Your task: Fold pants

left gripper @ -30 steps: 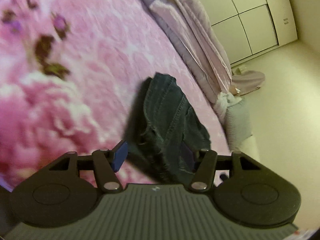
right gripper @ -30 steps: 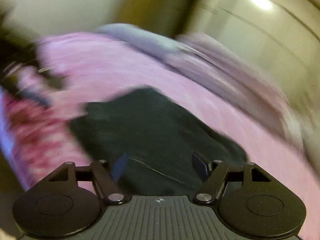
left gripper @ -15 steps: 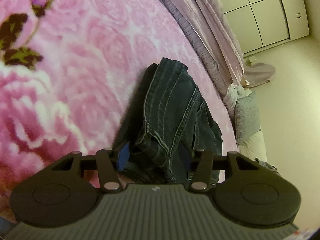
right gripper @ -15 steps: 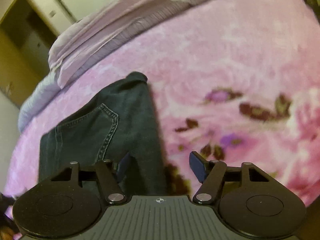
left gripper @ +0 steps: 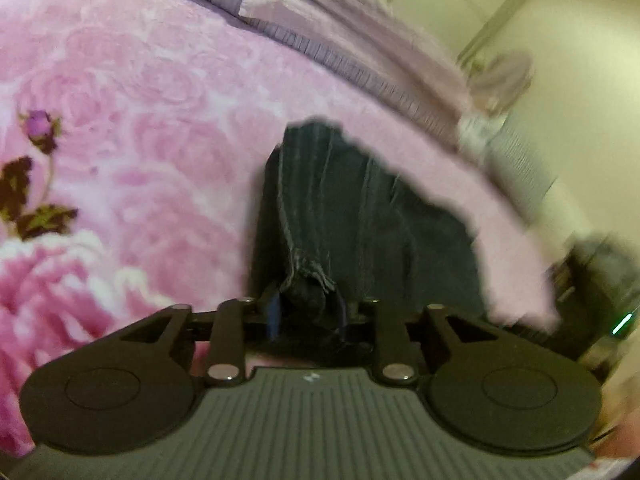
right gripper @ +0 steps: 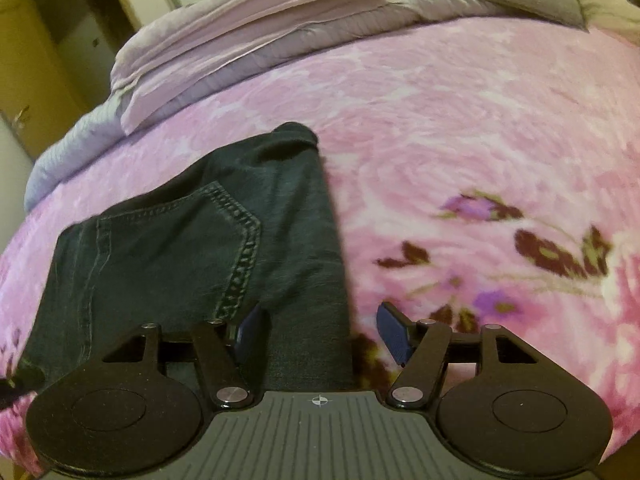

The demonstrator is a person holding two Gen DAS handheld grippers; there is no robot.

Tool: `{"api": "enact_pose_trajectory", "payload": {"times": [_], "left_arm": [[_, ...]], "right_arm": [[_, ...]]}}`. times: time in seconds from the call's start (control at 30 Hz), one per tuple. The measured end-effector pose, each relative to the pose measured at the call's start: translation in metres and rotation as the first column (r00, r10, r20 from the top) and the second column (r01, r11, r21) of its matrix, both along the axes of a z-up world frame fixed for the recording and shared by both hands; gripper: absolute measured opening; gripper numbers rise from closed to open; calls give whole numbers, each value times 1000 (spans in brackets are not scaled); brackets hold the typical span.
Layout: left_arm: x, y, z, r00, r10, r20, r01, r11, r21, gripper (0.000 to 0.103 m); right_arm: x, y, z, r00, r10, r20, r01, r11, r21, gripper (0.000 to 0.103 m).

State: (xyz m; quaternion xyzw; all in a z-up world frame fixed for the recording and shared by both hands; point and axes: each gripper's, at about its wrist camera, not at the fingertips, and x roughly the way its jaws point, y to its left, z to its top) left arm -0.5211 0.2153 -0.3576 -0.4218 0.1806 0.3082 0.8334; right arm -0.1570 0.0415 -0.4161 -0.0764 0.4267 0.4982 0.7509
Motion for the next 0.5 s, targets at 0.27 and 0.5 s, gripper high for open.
{"api": "enact_pose_trajectory", "payload": {"times": [0.27, 0.5], "left_arm": [[3, 108, -7, 972, 155, 176, -114, 968, -224, 40], [42, 157, -47, 927, 211, 309, -56, 895, -443, 15]], "right_arm": [[13, -2, 1, 999, -2, -46, 4, 1000, 26, 61], [23, 5, 4, 997, -13, -74, 16, 999, 33, 61]]}}
